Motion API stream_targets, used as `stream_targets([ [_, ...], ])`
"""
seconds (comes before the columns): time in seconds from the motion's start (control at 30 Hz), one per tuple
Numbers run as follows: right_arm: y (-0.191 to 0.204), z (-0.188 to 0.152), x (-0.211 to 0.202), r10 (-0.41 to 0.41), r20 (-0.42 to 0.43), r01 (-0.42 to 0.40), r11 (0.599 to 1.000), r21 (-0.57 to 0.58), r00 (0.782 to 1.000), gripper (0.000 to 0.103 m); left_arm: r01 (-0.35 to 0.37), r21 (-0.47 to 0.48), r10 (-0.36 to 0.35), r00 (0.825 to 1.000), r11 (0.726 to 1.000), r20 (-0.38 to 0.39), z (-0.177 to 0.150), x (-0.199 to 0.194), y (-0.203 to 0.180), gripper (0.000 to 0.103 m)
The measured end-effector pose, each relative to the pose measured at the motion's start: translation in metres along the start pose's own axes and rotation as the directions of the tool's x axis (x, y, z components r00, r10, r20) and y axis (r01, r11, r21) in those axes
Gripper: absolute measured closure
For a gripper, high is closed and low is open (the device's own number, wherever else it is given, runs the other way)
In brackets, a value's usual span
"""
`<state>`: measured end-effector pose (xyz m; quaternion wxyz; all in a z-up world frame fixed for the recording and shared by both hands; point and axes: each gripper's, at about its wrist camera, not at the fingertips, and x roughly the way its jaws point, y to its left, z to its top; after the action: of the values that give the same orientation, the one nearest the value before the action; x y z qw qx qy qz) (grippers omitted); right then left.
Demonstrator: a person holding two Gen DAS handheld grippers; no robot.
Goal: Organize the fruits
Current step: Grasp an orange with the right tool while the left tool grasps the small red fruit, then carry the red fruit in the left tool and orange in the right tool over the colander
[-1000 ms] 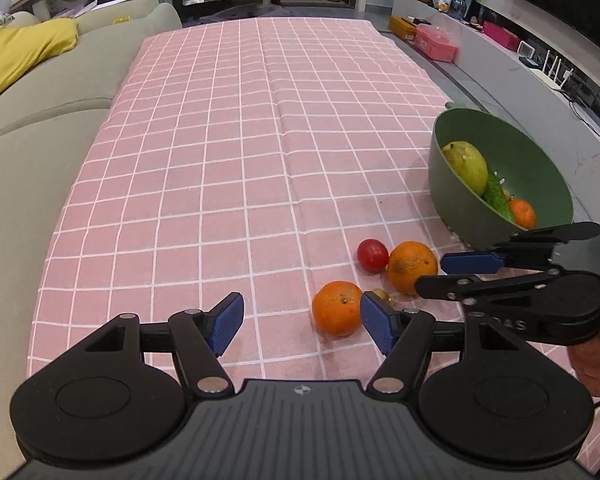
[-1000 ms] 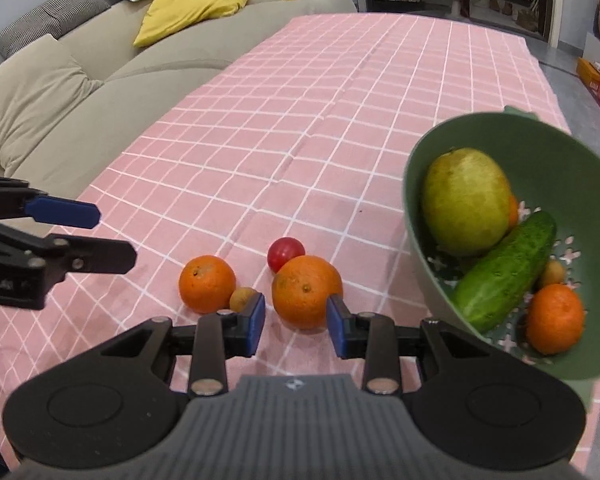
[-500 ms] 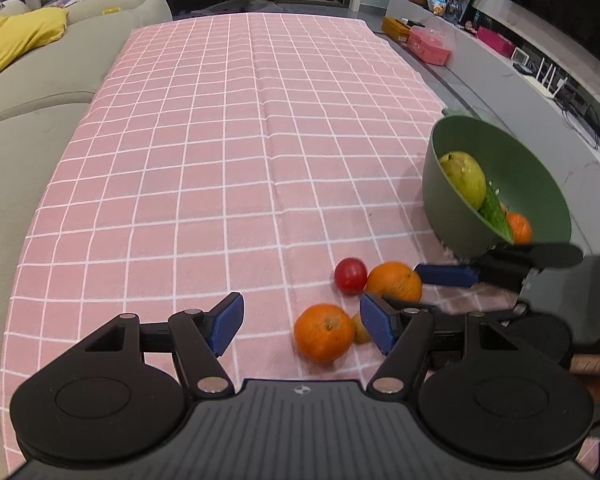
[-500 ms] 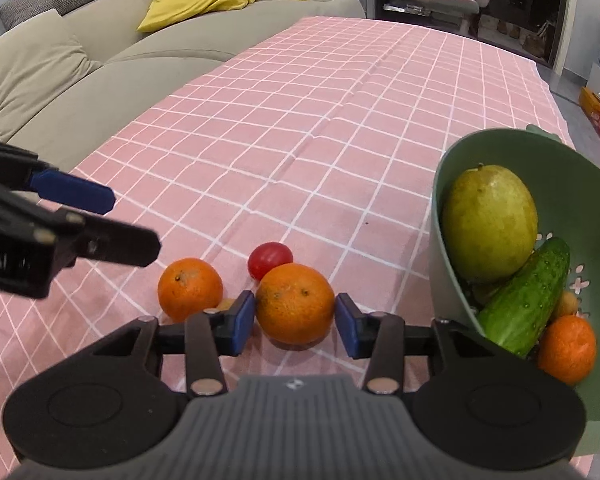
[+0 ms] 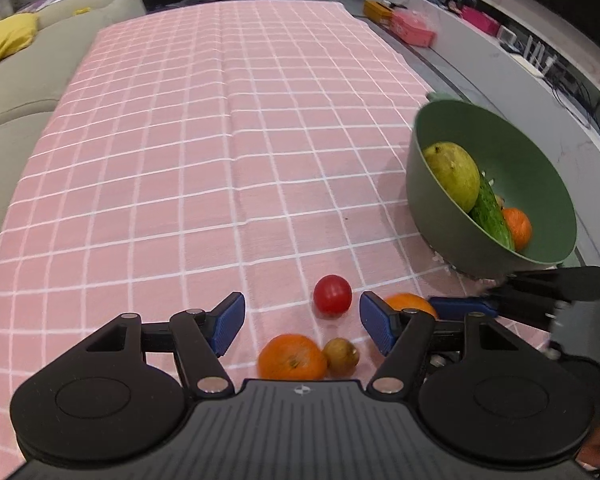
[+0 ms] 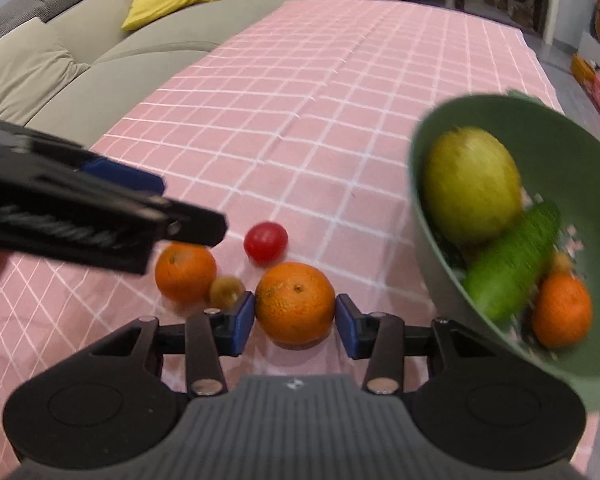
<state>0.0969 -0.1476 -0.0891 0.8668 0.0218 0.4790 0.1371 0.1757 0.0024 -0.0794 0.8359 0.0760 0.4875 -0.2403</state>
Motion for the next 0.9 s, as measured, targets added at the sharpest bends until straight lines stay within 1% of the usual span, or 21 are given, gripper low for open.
stream_targets([
  [0.03,-0.004,-0.003,-0.003,0.000,-0.008,0.001,1.000,0.013,1.000,0.062,0.000,0.011,0.000,1.000,1.000,-0.009,0.002,0.005,-0.003,0.036],
  [0.07,-0.008,-0.006,-0.006,-0.002,-0.017,0.003,1.000,0.028,1.000,0.062,-0.002,0.024,0.003,1.000,1.000,-0.023,0.003,0.011,-0.006,0.038],
  [0.2,-0.027,-0.017,-0.015,0.000,-0.027,0.003,0.997,0.082,1.000,0.062,0.002,0.077,0.002,0.999,0.997,-0.046,0.006,0.026,-0.021,0.039],
  [0.3,-0.035,-0.020,-0.020,-0.002,-0.026,0.005,0.995,0.101,1.000,0.062,-0.002,0.112,0.008,0.999,0.994,-0.051,0.006,0.033,-0.031,0.039],
  [0.37,-0.037,-0.020,-0.022,0.004,-0.022,-0.002,0.994,0.109,1.000,0.062,-0.006,0.112,0.013,0.998,0.994,-0.058,0.007,0.037,-0.034,0.040],
  [0.43,-0.038,-0.021,-0.024,0.010,-0.016,-0.008,0.994,0.110,1.000,0.062,-0.003,0.106,0.011,0.997,0.994,-0.074,0.009,0.042,-0.035,0.049],
  [0.57,-0.040,-0.021,-0.028,0.019,-0.009,-0.018,0.993,0.113,1.000,0.062,-0.028,0.111,0.039,0.995,0.993,-0.093,0.009,0.047,-0.034,0.056],
  [0.73,-0.042,-0.021,-0.028,0.025,-0.009,-0.024,0.993,0.113,1.000,0.062,-0.047,0.093,0.057,0.993,0.995,-0.101,0.011,0.049,-0.028,0.073],
  [0.9,-0.042,-0.019,-0.030,0.032,-0.004,-0.031,0.993,0.117,0.999,0.062,-0.043,0.081,0.050,0.995,0.996,-0.091,0.011,0.040,-0.026,0.073],
])
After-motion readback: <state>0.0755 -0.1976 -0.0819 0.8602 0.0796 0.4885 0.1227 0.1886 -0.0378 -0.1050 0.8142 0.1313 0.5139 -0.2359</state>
